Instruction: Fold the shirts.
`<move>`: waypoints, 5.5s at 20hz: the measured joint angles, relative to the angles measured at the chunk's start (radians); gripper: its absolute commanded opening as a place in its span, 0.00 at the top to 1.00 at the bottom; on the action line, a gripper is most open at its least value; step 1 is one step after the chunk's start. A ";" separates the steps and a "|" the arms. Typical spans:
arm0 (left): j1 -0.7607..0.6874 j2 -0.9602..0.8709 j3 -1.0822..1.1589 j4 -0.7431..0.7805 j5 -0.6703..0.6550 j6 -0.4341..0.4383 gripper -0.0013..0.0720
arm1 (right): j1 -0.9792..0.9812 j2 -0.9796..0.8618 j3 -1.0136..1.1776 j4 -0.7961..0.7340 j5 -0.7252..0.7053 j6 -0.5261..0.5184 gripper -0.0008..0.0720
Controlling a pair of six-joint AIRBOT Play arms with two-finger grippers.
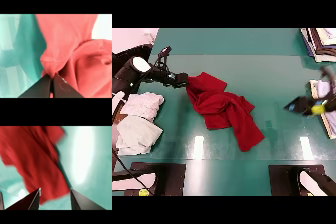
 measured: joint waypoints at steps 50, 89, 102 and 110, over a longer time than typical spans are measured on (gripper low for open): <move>0.001 -0.189 0.668 0.225 -0.246 -0.051 0.89 | 0.101 -0.413 0.715 -0.288 0.052 0.180 0.96; 0.160 0.349 -0.703 0.000 -0.076 -0.011 0.95 | -0.084 -0.076 0.138 -0.046 -0.042 -0.053 0.38; 0.160 0.464 -0.557 0.004 -0.133 -0.006 0.95 | -0.418 -0.137 -0.271 -0.098 -0.126 -0.083 0.38; 0.160 0.470 -0.552 0.003 -0.145 -0.006 0.95 | -0.184 -0.309 -0.212 0.062 -0.293 -0.125 0.97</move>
